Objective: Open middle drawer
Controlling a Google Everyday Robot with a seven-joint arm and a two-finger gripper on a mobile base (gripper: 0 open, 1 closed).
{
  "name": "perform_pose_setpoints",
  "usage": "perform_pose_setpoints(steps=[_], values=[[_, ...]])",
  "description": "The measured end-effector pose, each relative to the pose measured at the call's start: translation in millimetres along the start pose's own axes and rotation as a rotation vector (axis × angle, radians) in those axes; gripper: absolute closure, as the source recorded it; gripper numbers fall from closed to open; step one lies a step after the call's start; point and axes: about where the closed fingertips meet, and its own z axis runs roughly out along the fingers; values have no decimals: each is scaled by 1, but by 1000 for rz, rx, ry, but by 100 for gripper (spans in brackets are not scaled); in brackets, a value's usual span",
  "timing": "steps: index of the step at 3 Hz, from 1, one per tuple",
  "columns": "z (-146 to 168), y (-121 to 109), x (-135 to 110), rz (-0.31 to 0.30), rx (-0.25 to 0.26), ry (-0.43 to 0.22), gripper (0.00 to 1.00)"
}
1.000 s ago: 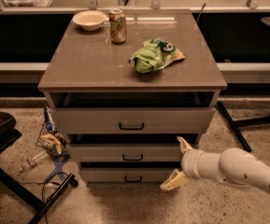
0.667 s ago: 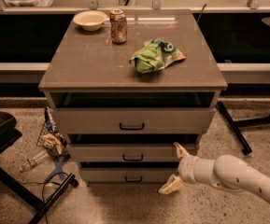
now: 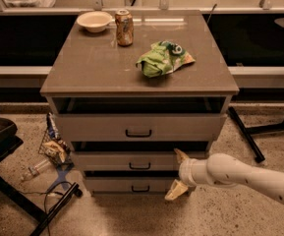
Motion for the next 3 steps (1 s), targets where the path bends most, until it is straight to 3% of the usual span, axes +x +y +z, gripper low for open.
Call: perform_pose_setpoints(steps=[1,3], values=[[15,1,-5,-29,-31,16,0],[16,-5,-5,-34,-26,32,0]])
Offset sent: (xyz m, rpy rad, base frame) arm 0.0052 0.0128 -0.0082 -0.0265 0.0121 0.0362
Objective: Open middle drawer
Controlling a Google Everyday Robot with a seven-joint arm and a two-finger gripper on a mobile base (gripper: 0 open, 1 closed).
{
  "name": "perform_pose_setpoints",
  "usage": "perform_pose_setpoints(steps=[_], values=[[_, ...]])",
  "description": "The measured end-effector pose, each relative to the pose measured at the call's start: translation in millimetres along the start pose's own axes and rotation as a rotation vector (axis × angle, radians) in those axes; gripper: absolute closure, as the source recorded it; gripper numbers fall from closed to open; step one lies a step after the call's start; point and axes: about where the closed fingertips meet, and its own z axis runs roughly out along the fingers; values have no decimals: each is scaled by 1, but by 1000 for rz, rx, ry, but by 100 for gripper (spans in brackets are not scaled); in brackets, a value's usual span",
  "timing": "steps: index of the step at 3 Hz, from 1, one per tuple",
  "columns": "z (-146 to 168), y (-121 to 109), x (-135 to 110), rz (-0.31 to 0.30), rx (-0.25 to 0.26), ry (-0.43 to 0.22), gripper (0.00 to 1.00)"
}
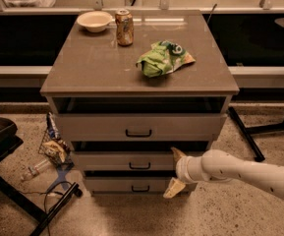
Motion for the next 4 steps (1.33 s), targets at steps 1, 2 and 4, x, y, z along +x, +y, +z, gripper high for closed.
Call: perform_pose_setpoints(steps=[1,2,4], values=[[0,-13,6,-12,-2,34,0],[0,-15,9,-13,-3,43,0],[18,-13,-7,-61,-32,92,33]])
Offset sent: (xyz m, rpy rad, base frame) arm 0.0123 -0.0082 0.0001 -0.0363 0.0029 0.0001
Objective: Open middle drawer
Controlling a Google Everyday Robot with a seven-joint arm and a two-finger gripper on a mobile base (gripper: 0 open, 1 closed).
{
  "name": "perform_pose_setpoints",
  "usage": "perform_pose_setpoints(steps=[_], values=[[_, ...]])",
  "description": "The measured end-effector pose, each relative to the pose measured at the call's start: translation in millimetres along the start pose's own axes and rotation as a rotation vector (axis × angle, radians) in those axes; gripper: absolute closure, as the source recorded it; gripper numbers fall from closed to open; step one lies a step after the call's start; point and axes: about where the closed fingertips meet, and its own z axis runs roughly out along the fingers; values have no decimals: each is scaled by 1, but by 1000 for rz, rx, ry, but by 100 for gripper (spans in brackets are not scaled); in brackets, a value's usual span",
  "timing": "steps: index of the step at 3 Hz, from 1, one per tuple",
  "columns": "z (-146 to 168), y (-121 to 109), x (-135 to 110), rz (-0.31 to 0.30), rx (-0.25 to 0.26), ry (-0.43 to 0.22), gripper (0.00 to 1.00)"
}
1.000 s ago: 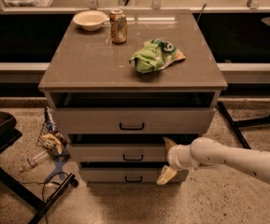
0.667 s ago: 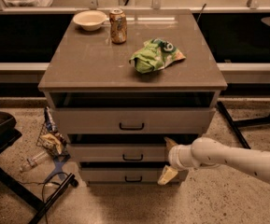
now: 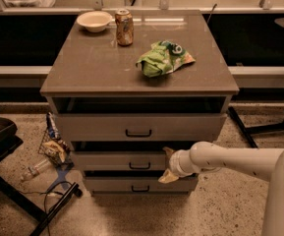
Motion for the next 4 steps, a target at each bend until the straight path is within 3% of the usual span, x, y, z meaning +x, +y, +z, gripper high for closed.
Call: perform_pose_setpoints(steps=[3,4], values=[[1,2,0,3,-3,-5,100],[1,2,0,3,-3,-5,100]])
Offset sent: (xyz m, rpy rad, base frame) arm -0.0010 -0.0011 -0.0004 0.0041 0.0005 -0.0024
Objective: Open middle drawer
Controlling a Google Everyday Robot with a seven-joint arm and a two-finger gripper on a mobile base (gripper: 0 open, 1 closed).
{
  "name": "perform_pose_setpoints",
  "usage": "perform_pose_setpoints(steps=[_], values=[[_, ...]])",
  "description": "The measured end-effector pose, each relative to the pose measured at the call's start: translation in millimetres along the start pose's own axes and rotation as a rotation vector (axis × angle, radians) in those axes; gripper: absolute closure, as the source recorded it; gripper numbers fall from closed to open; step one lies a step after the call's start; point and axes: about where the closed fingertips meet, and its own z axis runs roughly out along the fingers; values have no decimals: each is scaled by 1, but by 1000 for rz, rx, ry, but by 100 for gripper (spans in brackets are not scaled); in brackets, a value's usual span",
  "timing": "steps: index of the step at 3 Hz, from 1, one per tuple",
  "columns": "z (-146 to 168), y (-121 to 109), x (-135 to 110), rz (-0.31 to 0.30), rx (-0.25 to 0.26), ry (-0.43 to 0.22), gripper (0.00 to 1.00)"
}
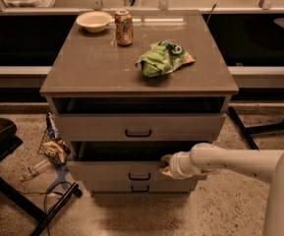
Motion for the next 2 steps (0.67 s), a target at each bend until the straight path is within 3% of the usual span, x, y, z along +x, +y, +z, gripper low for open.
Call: perform_pose_setpoints(steps=[1,2], values=[[-1,0,-1,0,0,0,100],[-6,28,3,36,-16,-24,100]])
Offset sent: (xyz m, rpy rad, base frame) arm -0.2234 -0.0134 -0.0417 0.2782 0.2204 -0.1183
